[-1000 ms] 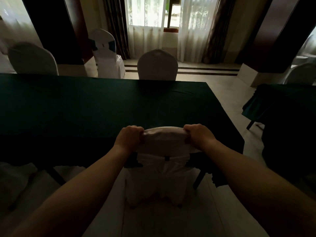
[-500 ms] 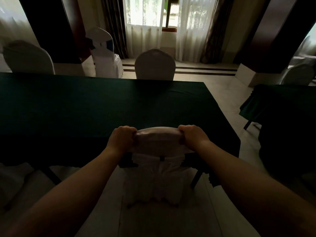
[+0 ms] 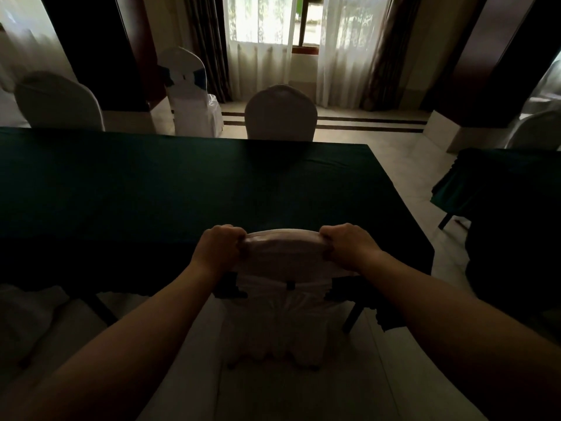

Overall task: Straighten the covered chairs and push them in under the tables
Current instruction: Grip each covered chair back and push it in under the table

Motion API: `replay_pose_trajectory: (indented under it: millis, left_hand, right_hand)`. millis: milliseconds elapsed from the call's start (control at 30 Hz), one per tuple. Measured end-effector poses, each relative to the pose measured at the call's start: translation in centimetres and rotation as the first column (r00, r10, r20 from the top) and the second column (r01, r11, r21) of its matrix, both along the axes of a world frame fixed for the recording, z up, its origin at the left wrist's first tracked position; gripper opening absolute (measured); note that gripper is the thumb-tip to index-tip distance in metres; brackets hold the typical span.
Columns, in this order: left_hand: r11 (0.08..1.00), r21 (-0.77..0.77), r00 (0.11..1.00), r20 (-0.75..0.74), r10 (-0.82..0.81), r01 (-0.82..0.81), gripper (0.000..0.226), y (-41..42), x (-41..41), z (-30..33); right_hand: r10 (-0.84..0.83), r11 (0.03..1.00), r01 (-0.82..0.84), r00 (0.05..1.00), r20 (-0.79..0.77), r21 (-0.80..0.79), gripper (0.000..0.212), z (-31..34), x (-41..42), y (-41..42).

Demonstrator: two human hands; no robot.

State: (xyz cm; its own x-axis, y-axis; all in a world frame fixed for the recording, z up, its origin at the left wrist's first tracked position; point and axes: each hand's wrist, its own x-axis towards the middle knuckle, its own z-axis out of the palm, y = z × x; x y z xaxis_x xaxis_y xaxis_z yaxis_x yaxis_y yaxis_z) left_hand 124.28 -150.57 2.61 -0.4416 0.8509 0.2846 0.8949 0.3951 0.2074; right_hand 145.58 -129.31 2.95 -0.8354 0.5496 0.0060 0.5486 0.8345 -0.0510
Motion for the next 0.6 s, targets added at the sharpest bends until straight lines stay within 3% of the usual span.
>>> replay_pose_trajectory:
  millis: [400, 600]
  left_hand:
    - [1.0, -0.025, 1.0, 0.009, 0.005, -0.005, 0.017, 0.4, 1.2, -0.3]
    - [0.999, -0.034, 0.998, 0.059, 0.034, -0.032, 0.019, -0.1, 1.0, -0.5]
  right_hand:
    - [-0.024, 1.0, 0.025, 0.999, -0.038, 0.015, 0.022, -0.1, 1.0, 0.5]
    - [0.01, 1.0, -0.01, 1.0, 0.022, -0.018, 0.025, 0.4, 0.9, 0.4]
